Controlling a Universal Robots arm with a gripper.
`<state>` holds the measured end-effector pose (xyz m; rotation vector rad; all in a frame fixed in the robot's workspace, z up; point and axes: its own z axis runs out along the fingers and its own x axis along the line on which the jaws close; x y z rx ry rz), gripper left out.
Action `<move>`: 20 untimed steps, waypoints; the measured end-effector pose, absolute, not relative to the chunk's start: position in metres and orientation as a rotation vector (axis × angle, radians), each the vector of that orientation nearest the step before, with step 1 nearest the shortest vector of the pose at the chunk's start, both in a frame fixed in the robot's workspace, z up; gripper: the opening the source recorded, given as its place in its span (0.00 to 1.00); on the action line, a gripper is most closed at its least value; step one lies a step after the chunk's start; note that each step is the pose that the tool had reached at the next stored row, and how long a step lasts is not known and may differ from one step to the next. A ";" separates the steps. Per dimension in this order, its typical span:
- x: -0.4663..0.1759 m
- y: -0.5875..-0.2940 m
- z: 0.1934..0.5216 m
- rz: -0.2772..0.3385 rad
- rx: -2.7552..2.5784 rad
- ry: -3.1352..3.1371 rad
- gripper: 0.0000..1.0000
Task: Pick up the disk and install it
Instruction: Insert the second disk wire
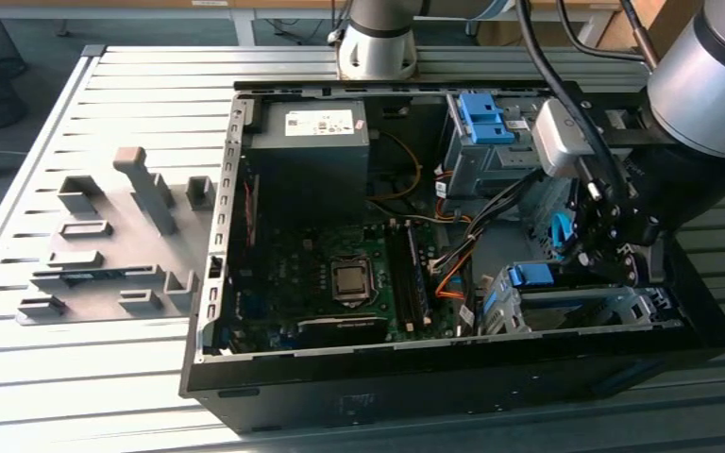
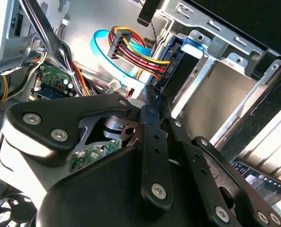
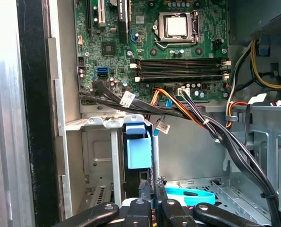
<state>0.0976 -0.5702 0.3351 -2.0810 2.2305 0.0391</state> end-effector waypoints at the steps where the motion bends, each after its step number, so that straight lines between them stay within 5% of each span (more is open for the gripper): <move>1: 0.098 -0.570 0.335 0.039 -2.081 2.230 0.16; 20: 0.098 -0.571 0.329 0.041 -2.080 2.230 0.17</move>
